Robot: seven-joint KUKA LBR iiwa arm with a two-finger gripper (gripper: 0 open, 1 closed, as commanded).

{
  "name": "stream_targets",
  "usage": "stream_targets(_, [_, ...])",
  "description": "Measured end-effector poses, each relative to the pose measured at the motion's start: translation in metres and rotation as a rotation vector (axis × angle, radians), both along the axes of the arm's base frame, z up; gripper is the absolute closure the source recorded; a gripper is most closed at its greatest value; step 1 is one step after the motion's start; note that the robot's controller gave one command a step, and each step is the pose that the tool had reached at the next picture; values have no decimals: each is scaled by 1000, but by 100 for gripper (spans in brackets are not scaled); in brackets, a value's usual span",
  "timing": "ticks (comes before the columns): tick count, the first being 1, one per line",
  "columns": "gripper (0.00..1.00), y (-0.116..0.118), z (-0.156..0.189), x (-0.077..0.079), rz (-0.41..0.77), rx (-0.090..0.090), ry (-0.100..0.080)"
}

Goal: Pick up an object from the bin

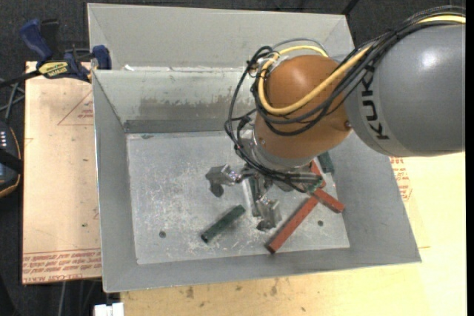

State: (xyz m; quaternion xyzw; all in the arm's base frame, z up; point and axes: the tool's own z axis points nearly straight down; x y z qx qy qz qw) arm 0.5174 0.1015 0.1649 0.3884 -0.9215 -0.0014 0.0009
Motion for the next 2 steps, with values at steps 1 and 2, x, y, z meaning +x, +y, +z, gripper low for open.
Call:
stream_targets(1, [0,-6,60,0,12,1,-13])
stream_targets(2, [0,-2,-8,-7,75,1,-9])
